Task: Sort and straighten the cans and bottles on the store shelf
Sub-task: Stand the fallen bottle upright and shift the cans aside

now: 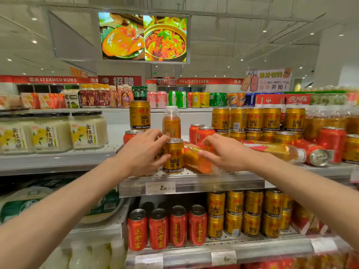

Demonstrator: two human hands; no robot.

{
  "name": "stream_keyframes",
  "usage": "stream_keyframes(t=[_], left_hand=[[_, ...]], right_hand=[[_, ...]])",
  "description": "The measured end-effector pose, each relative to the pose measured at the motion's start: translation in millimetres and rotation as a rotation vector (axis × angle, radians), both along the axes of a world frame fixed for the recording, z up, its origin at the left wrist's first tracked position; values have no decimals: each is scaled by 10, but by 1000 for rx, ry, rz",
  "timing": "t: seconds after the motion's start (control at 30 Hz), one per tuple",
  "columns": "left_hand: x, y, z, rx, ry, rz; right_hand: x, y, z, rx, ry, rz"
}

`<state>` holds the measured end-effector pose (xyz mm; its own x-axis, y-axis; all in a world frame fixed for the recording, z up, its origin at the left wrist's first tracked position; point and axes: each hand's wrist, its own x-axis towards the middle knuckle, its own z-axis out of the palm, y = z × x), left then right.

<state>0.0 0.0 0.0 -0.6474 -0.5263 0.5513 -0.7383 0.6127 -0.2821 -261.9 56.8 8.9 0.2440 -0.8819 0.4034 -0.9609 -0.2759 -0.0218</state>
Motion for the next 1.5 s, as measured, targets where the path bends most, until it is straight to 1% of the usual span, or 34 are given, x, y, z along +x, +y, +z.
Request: stream_keyframes(t=[0.07,0.13,0.27,0.4,0.5,0.63,0.7,0.77,0.83,0.97,1.07,1.2,1.33,1.5], left_hand=[[-28,-50,-6,28,6,-4],[-53,-77,-49,46,31,-5],[-82,-104,-91,34,98,-28],[-70,-102,-98,53,129,-40],[-58,-98,-73,48,121,-37],[-9,-123,-38,26,96,-40],[21,-134,-26,25,91,-36],[30,-130,-12,34,103,-32],[31,-128,-11,37,112,-25],[32,-105,-8,47,125,-10],[27,-111,-2,38,132,-10],[32,-140,-8,69,167,-25],[46,-153,-17,74,172,-25],[52,-153,-70,67,191,-18]], right_hand=[[-13,27,-65,-14,67,-5],[-17,81,-222,-17,91,11],[-29,57,-390,-102,-27,38],[-70,61,-338,-94,-219,89],[-114,54,-143,-75,-431,120],[-100,-49,141,-129,-689,166],[-50,-132,238,-165,-786,190],[34,-243,303,-152,-833,200],[123,-386,324,-122,-804,199],[168,-584,344,-77,-657,157],[127,-615,359,-63,-616,129],[236,-677,312,-132,-609,94],[351,-736,261,-238,-561,26],[413,-730,205,-292,-549,-8]])
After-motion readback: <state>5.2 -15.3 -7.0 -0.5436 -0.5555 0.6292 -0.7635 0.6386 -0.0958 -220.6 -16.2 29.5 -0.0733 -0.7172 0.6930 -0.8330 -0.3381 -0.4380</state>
